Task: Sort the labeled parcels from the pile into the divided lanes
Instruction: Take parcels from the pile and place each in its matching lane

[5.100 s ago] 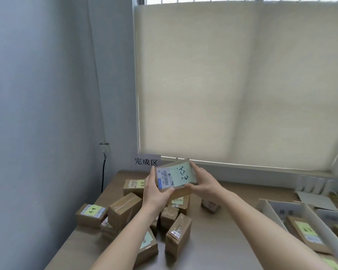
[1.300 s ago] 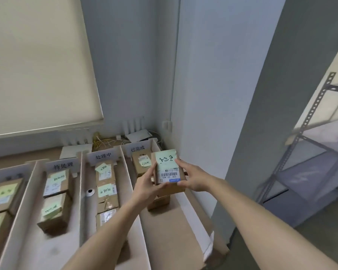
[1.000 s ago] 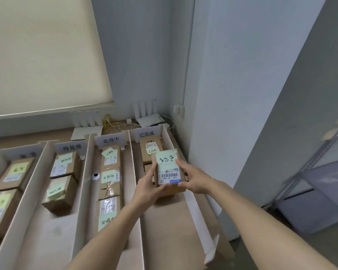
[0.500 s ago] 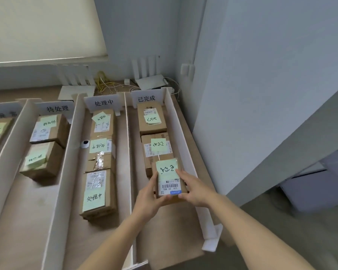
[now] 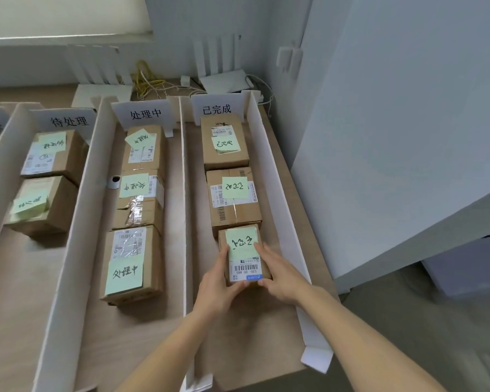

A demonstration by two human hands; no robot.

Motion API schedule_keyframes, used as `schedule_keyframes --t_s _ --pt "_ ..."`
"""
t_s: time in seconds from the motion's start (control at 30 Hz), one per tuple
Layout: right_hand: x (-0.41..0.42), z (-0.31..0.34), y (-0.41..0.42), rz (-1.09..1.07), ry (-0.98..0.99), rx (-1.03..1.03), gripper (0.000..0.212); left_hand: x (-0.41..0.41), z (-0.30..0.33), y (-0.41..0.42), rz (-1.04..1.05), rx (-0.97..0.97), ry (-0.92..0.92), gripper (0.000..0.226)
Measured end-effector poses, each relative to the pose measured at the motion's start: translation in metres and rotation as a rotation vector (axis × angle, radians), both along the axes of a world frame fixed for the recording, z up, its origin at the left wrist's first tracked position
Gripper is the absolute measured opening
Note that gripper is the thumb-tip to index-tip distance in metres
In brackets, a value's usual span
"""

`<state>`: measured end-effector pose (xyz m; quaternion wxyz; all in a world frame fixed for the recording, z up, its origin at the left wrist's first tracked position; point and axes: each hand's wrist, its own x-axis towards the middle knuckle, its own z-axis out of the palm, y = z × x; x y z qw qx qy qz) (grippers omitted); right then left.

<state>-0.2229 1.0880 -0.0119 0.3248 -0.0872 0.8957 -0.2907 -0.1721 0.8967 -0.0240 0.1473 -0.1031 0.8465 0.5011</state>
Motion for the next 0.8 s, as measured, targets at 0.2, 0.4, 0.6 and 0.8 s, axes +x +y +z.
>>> schedule_keyframes --t_s 0.2,0.4,0.6,0.8 --pt "-0.006 -0.002 -0.001 -0.002 0.012 -0.014 0.095 -0.010 -0.004 -0.002 0.012 -0.026 0.006 0.100" --pt "-0.005 0.002 -0.004 0.001 0.005 0.003 0.098 -0.009 -0.001 -0.002 0.002 -0.055 -0.026 0.099" --pt "-0.004 0.024 -0.009 0.044 0.022 0.079 0.098 -0.013 0.016 -0.003 -0.038 -0.158 0.023 0.096" --pt "-0.003 0.085 -0.013 0.083 0.124 0.139 0.089 -0.021 0.065 -0.014 -0.086 -0.316 0.100 0.081"
